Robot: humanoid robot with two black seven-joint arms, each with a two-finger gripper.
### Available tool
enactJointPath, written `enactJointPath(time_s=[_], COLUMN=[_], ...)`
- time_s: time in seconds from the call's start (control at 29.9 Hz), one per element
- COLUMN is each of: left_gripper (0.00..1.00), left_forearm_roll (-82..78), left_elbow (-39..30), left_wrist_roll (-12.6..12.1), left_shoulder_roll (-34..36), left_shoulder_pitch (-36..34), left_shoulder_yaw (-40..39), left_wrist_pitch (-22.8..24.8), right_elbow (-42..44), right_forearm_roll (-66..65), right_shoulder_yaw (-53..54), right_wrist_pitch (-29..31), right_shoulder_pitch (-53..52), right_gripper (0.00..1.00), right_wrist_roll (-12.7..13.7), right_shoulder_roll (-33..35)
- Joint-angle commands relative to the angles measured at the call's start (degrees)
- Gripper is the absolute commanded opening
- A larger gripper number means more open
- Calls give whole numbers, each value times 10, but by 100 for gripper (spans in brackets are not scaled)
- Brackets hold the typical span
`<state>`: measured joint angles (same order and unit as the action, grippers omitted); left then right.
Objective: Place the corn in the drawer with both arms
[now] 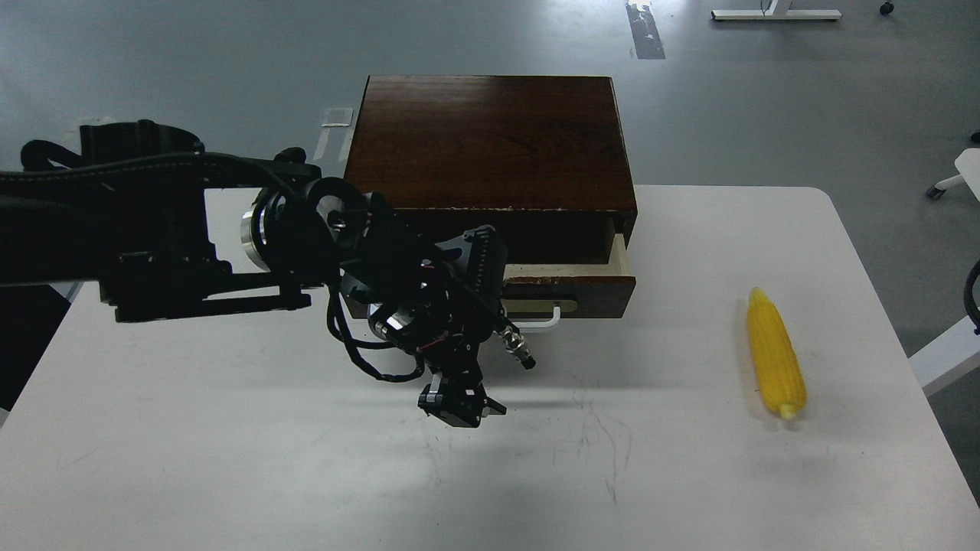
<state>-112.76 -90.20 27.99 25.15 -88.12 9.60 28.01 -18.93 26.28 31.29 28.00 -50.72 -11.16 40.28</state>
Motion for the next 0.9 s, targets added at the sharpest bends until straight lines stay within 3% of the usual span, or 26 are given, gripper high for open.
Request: enactJointPath(time_s=[0.0,0.2,0.33,0.67,0.73,0.87], left_gripper=[97,98,98,98,98,98], left_forearm_roll=[43,240,468,760,853,971], left_elbow=[-2,20,104,291,352,400], left_wrist_roll=[0,0,0,0,0,0], left_shoulder_roll=[1,11,3,33,33,34], left_shoulder_pitch=[0,6,15,92,113,139], left_shoulder_yaw=[-26,-164,-189,-240,-276,-325], left_wrist_pitch=[0,0,0,0,0,0], right_elbow=[-1,-8,-8,-12,-12,-12], right_forearm_roll=[0,-11,-18,-155,-192,-259], right_shoulder_yaw=[0,-38,-68,-100,-132,-178], right_wrist_pitch=[0,0,0,0,0,0], right_shoulder_pitch=[0,0,-10,-97,-108,-145], right_gripper=[100,100,100,100,100,100], right_wrist_roll=[0,2,1,0,0,1], right_shoulder_roll=[1,22,37,68,68,66])
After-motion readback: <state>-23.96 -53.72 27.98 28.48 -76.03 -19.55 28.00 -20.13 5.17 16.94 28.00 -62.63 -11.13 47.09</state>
